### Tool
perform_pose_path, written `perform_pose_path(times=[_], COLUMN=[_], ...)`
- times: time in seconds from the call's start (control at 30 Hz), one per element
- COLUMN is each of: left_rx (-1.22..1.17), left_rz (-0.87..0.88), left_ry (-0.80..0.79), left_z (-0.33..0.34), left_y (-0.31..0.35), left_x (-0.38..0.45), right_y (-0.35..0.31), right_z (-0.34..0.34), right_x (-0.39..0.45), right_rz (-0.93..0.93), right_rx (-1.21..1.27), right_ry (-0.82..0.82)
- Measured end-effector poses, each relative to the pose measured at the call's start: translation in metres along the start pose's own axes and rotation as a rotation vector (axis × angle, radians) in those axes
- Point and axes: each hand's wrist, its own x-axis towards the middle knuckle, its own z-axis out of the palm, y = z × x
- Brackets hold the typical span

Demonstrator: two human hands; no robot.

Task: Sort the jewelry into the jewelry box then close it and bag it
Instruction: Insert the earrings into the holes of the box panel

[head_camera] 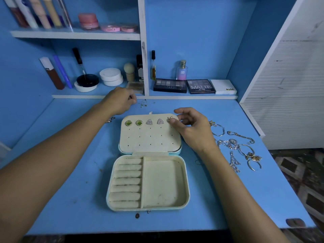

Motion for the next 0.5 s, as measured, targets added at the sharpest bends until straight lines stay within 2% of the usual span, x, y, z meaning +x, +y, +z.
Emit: perform_pose_path(times=[0.37, 0.5], left_rx=[-0.236, -0.301], left_rz=[-0.070, -0.041], left_ry=[0.066, 0.055], left_z=[-0.027, -0.038], left_y=[0.019, 0.026], left_x=[-0.021, -0.034], right_y=[-0.022, -0.026], right_z=[-0.011, -0.014], right_x=[-0.010, -0.025], right_rz=[0.044, -0.020], right_rx=[0.116, 0.119], right_ry=[-0.079, -0.066])
